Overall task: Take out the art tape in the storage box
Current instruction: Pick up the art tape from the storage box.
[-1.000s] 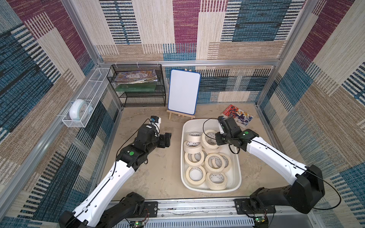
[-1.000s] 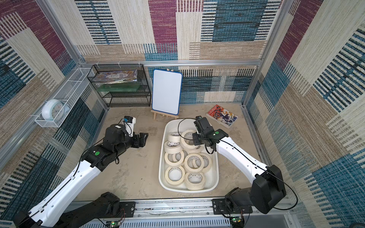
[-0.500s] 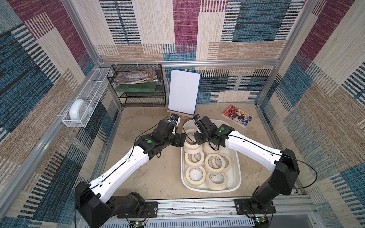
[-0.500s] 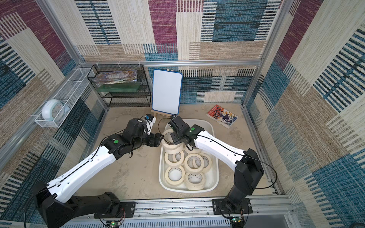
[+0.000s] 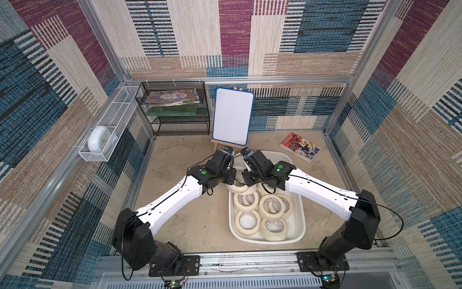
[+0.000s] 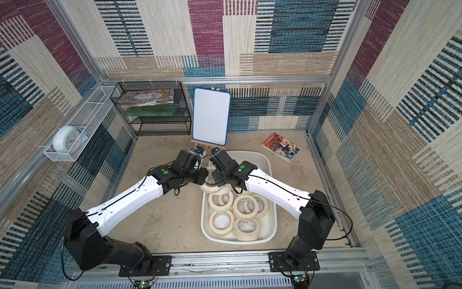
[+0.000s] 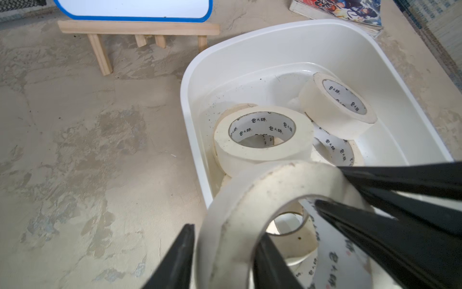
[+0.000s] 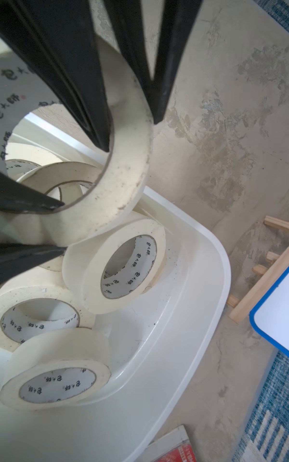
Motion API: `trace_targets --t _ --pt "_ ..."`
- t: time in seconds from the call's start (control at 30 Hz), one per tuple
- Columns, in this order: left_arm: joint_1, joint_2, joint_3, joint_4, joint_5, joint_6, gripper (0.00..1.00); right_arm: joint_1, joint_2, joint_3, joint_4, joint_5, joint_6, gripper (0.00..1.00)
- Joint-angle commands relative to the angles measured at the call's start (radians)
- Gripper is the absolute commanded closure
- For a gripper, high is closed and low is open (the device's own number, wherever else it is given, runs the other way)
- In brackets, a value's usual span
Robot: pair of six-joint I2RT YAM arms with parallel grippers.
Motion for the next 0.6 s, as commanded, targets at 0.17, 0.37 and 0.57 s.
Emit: trace_targets --t 0.17,0.37,0.57 --pt "0.007 -0.005 0.021 0.016 -0.079 -0.025 1.00 0.002 -0.028 -0.005 0.058 -0.038 0.006 0.97" --pt "0.039 -0.052 0.020 -0.010 -0.114 -0.016 1.00 0.003 -0.071 -0.002 0.114 -0.005 -0.001 0.16" --pt "0.193 -0.146 -0.047 -0.003 -0.065 -0.016 1.00 -0.018 -0.141 0.005 0.119 0.141 -0.021 0.01"
